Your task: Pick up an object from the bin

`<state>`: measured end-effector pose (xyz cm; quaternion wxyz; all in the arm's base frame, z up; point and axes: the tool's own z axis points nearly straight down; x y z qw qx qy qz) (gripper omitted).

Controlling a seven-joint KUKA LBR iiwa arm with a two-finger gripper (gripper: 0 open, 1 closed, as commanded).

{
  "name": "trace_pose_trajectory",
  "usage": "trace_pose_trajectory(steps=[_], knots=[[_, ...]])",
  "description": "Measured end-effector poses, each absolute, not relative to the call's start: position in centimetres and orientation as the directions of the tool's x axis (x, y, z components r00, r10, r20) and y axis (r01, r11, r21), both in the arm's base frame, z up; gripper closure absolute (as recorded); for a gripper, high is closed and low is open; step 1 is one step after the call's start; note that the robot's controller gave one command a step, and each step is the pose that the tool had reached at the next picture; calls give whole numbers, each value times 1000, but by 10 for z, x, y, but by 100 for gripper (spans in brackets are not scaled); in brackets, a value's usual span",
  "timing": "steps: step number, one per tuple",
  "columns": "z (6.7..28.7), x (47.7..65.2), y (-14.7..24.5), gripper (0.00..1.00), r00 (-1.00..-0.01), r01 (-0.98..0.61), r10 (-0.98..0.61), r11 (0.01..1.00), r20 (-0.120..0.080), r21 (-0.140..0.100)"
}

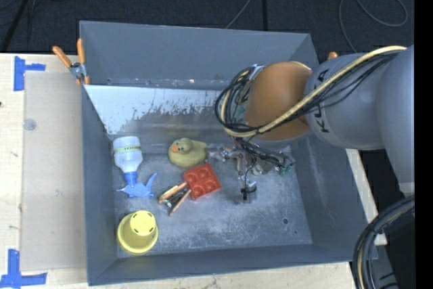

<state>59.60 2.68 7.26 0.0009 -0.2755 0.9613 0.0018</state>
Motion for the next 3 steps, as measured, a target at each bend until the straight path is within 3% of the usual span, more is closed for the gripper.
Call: trace_pose_trajectory(steps=[1, 2, 3], knots=[[85, 594, 45, 0, -863, -505, -505, 863, 1, 5], [87, 575, 103, 0, -806, -593, -593, 806, 0, 4], [74, 573, 103, 100, -701, -713, -713, 701, -2, 6]])
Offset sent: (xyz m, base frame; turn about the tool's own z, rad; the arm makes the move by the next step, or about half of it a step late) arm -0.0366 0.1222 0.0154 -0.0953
